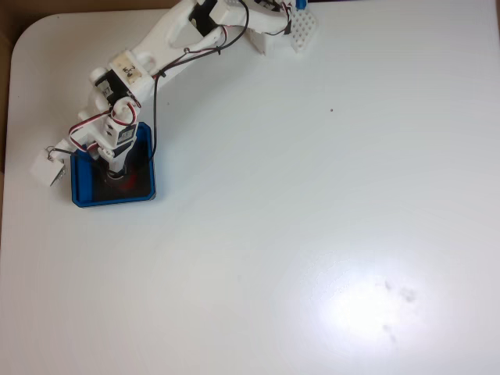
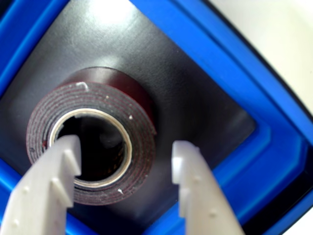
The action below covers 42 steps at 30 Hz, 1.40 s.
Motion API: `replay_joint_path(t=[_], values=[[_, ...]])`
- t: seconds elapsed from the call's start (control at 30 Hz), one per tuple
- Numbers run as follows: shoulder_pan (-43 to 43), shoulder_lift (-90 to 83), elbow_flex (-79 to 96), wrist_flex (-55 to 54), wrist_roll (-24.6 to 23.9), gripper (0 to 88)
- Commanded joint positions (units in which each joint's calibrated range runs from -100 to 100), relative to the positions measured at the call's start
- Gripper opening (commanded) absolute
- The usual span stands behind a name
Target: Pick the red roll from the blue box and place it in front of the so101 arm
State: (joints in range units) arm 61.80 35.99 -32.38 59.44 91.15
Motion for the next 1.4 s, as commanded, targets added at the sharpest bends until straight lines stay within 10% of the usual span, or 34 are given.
replay_joint_path(t=[0.0,1.03,1.37], values=[[0.49,-0.45,-3.29,0.38,0.26,17.2],[0.68,4.23,-3.20,0.38,0.35,16.7],[0.58,4.15,-3.20,0.38,0.35,4.5]])
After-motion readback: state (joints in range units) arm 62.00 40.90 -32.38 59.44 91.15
